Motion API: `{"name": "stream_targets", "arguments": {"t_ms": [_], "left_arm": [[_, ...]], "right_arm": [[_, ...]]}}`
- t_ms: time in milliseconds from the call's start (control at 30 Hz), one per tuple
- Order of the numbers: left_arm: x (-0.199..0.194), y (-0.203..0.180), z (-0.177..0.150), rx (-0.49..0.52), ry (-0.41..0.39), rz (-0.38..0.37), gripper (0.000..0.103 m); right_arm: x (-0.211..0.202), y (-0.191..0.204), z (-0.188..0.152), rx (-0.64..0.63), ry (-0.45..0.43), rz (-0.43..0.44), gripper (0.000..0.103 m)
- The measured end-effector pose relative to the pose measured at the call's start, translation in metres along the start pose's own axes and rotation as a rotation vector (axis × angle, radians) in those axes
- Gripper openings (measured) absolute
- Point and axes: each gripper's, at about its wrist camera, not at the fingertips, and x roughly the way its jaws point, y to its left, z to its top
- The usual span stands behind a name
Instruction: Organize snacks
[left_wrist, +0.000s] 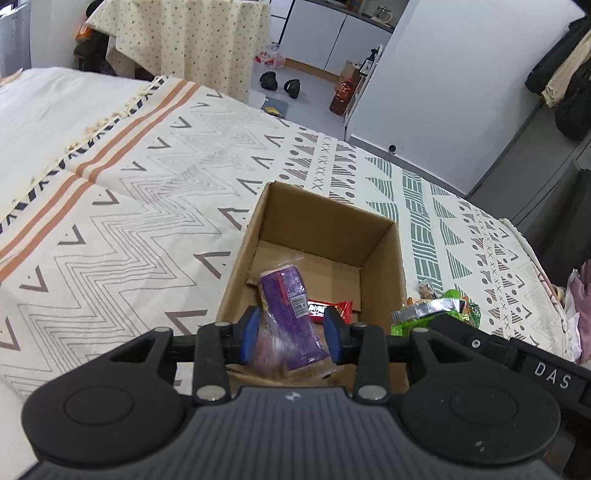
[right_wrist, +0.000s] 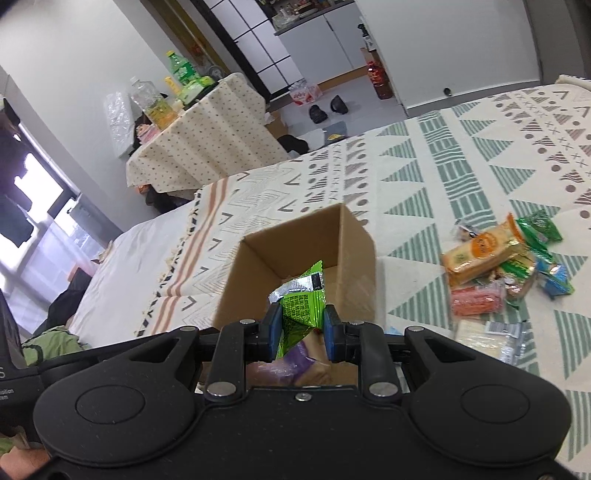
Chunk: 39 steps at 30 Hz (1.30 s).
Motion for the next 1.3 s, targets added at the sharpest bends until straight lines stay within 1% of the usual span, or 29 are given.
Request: {"name": "stream_targets", "arguments": {"t_ms": [33,67,100,133,167,233,300,400,500,633,700,967,1100,1167,1300], "left_arm": [[-0.001,0.001,0.000,-0.002,0.002,0.001,0.038],[-0.001,0.002,0.001,-0.004,0.003,0.005,0.042],[-0.002,0.003,0.000,-0.005,0.002,0.009,0.046],[-0.004,0.003,0.000,-0.005,0.001,0.012,0.049],[-0.005,0.003,0.000,-0.004,0.001,0.016,0.055],[-0.007,0.001,-0.002,0.001,-0.002,0.024,0.061],[-0.009,-0.001,-0.003,0.007,-0.003,0.036,0.072],[-0.012,-0.005,-0.006,0.011,-0.010,0.045,0.080],[-0.013,-0.011,-0.009,0.023,-0.007,0.045,0.083],[-0.015,-0.019,-0.014,0.030,0.005,0.026,0.086],[-0.016,-0.024,-0.017,0.030,0.008,0.023,0.089],[-0.021,-0.050,-0.028,0.081,0.014,0.007,0.092],[-0.024,-0.062,-0.033,0.096,0.015,-0.006,0.094],[-0.025,-0.068,-0.036,0.104,0.012,-0.011,0.097],[-0.026,-0.080,-0.040,0.121,0.009,-0.016,0.097]], "right_arm": [[0.001,0.001,0.001,0.005,0.002,0.006,0.028],[0.001,0.001,0.001,0.012,0.000,0.000,0.031],[0.001,0.002,0.001,0.011,-0.002,-0.001,0.036],[0.000,0.002,0.001,0.008,-0.003,0.000,0.038],[-0.001,0.002,0.001,0.009,-0.006,0.000,0.041],[-0.004,-0.001,0.000,0.023,-0.007,-0.006,0.042],[-0.008,-0.006,-0.002,0.032,-0.008,-0.015,0.043],[-0.016,-0.013,-0.005,0.038,-0.010,-0.032,0.047],[-0.024,-0.021,-0.009,0.044,-0.014,-0.047,0.051],[-0.034,-0.032,-0.014,0.059,-0.015,-0.069,0.056],[-0.040,-0.036,-0.015,0.064,-0.023,-0.077,0.060],[-0.063,-0.056,-0.019,0.086,-0.061,-0.095,0.071],[-0.073,-0.064,-0.020,0.088,-0.079,-0.102,0.079],[-0.078,-0.070,-0.020,0.092,-0.086,-0.106,0.080],[-0.085,-0.081,-0.023,0.103,-0.092,-0.110,0.082]]}}
